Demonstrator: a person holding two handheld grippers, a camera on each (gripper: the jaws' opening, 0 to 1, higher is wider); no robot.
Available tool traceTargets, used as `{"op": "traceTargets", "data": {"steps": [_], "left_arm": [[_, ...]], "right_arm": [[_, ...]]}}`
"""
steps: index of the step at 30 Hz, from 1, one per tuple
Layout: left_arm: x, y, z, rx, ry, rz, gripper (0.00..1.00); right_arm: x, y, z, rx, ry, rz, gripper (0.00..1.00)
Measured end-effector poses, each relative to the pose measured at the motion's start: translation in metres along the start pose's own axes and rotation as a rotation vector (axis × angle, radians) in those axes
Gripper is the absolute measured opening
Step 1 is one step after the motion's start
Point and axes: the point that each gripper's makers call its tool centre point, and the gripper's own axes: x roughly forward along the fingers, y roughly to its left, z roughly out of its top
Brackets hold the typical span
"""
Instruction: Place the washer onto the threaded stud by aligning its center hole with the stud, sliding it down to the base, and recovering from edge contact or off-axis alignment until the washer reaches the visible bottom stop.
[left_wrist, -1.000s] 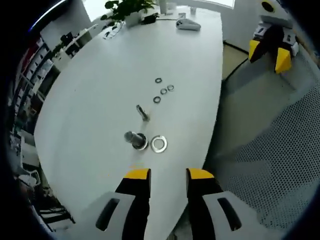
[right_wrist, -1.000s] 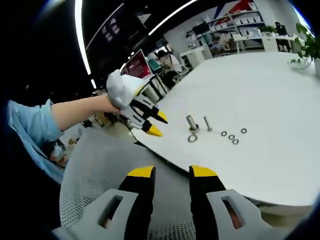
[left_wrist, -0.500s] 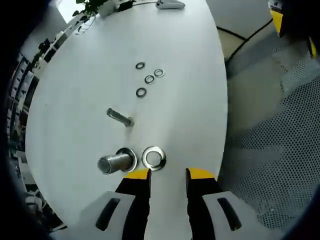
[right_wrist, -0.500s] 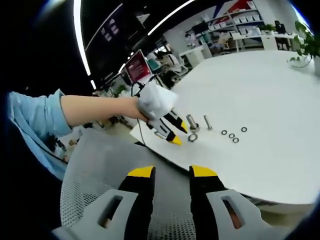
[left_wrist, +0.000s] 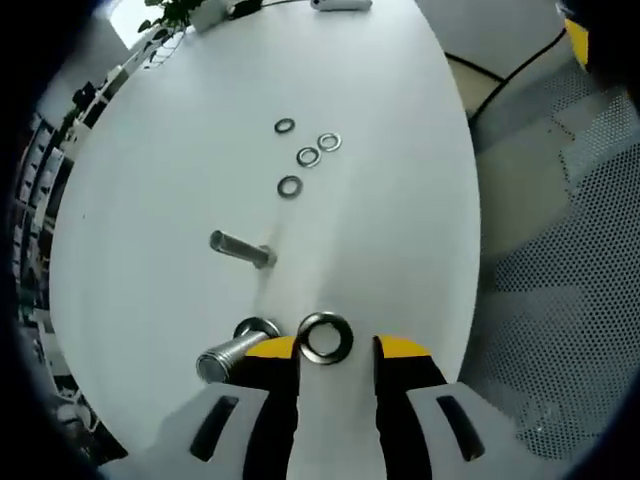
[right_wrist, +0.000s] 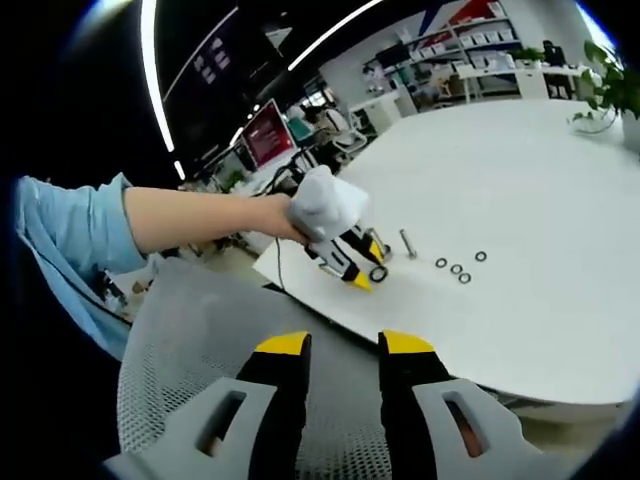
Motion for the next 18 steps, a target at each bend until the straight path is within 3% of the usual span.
{"op": "traceTargets", "data": {"steps": [11,18], "left_arm": [[0.0,0.0063,0.0047,0.041,0.007,0.007,0.28],[0.0032,0.0071,0.0041,0.025,0.019,-0.014,0.3]], "right_arm": [[0.001,-0.0004,-0.0009,-0.002,0.01,0.002,0.29],[0.0021,0.0007,-0.0034,-0.012,0.031,0.009,0.29]]}}
